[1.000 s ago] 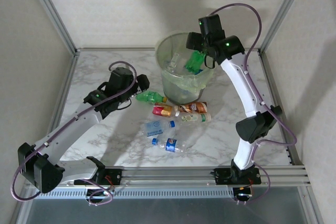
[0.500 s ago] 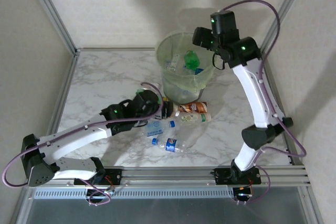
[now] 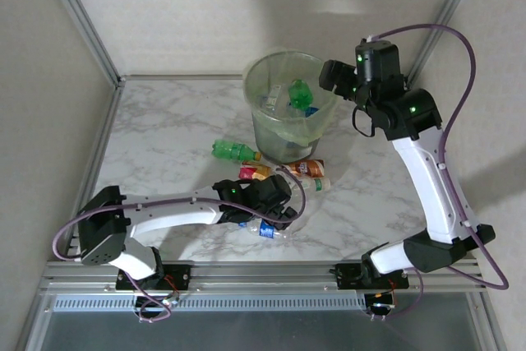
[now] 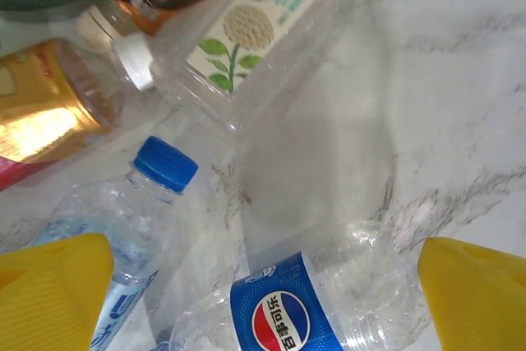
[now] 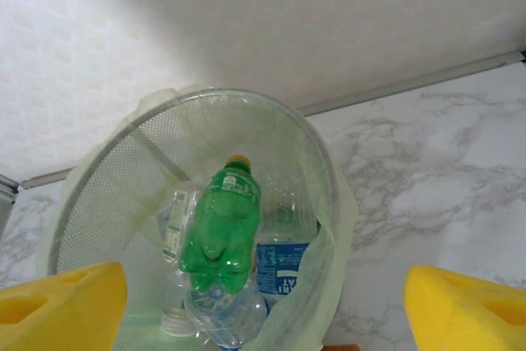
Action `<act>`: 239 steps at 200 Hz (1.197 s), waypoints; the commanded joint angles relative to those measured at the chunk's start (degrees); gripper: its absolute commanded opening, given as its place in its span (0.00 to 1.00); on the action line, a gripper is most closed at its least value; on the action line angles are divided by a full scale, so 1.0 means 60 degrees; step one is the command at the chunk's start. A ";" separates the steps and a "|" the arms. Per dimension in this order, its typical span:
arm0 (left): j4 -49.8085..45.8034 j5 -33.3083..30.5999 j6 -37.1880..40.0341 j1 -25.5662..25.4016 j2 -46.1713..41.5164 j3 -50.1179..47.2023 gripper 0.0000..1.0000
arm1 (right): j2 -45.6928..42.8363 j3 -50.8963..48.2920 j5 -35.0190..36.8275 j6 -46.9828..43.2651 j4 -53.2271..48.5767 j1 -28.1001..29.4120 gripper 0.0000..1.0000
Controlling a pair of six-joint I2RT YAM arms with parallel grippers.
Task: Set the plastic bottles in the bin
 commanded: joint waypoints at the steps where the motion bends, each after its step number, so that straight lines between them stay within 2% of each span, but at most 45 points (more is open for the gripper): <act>1: -0.0439 0.0713 0.0676 -0.0036 0.0301 0.0011 0.96 | -0.0347 -0.0030 0.0413 0.0236 -0.0069 0.0001 0.88; 46: -0.0993 0.1195 0.0953 -0.0074 0.0611 0.0012 0.98 | -0.0796 -0.0604 0.0458 0.0462 -0.0037 -0.0007 0.89; 138: -0.1565 0.1216 0.1111 -0.0435 0.0839 0.0002 1.00 | -0.0797 -0.1003 0.0374 0.0609 0.0085 -0.0043 0.90; 207: -0.1663 0.0609 0.1307 -0.0603 0.1862 0.0180 0.99 | -0.1296 -0.1262 0.0388 0.0638 0.0396 -0.0087 0.90; 239: -0.1622 0.0120 0.1250 -0.0635 0.2222 0.0303 0.92 | -0.1471 -0.1374 0.0374 0.0675 0.0351 -0.0100 0.87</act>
